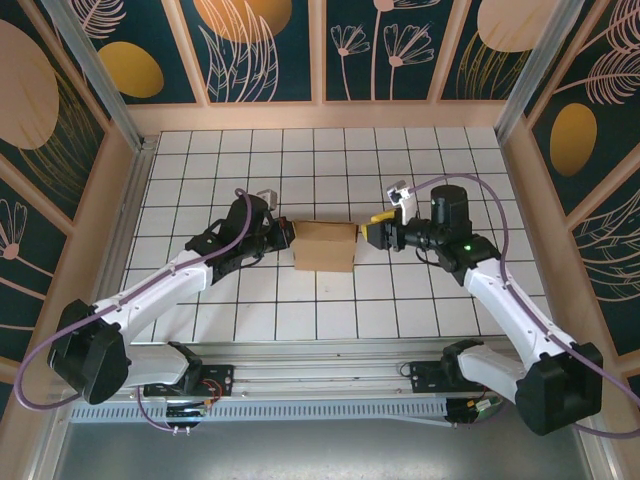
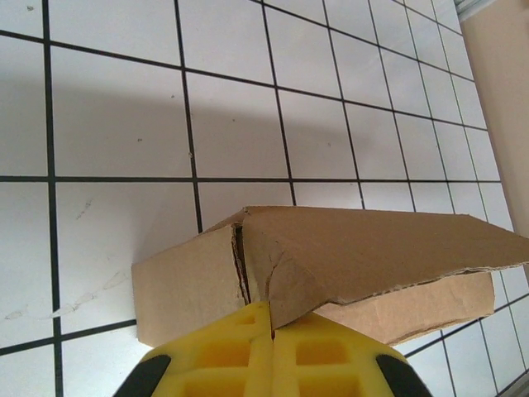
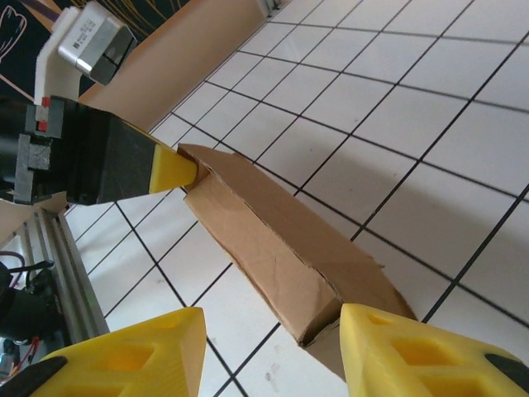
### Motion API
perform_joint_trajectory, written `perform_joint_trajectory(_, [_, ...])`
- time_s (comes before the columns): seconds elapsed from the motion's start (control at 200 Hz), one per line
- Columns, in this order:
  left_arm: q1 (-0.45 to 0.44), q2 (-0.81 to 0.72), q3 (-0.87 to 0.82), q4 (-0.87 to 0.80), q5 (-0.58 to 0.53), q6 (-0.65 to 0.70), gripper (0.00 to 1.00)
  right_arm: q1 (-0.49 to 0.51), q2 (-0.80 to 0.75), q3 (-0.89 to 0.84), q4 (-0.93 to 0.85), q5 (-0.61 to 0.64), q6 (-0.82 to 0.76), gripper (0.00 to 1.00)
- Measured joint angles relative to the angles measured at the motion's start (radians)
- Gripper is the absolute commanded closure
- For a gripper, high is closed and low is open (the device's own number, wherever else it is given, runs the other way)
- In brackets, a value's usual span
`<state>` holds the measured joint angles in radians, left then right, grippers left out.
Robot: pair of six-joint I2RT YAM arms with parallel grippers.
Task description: Fold the paper box
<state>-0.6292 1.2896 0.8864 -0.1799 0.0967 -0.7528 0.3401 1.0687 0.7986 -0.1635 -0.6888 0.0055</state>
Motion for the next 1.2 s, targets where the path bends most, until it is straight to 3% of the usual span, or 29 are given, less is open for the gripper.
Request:
perform_joint_trajectory(0.3, [0.0,0.001,0.011,-0.02,0.004,0.0,1.0,0.0,0.084,-0.003,0.02,-0.006,0.001,0.63])
perform_joint_trajectory(0.906, [0.0,0.001,0.023,-0.041,0.017,0.0,1.0,0.0,0.106,-0.01,0.052,0.06,-0.063,0.6])
perform_joint_trajectory(1.201, [0.0,0.001,0.023,-0.041,0.027,0.0,1.0,0.014,0.139,-0.009,0.039,0.079,-0.113,0.7])
